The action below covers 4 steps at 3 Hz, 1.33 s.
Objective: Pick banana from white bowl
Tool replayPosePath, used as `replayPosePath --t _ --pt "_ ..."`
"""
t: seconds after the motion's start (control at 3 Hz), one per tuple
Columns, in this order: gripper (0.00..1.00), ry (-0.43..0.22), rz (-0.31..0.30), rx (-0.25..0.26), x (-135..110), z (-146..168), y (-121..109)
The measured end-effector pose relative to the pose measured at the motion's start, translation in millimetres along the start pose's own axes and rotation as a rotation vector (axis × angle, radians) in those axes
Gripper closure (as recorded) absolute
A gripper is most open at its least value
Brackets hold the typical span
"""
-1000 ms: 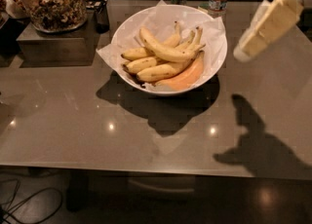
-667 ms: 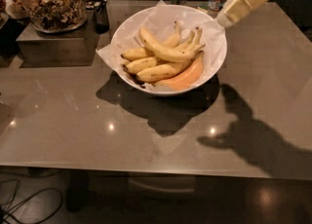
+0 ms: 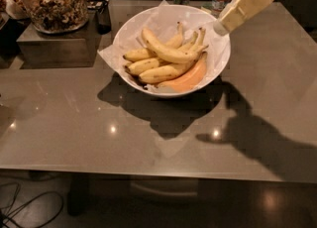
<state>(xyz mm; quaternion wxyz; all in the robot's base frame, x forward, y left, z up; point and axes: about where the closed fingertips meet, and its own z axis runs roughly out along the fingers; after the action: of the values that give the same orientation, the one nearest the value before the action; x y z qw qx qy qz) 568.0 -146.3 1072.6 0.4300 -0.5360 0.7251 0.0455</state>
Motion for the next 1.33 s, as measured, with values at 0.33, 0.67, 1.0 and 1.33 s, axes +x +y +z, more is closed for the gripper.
replayPosePath --t 0.33,0.67,1.0,1.33 --pt "0.0 0.032 0.051 -0.036 14 34 4" --pt "0.0 0.029 0.084 -0.073 19 62 9" --pt "0.0 0.034 0.102 -0.156 22 105 22" --pt "0.0 0.029 0.105 -0.163 21 109 25"
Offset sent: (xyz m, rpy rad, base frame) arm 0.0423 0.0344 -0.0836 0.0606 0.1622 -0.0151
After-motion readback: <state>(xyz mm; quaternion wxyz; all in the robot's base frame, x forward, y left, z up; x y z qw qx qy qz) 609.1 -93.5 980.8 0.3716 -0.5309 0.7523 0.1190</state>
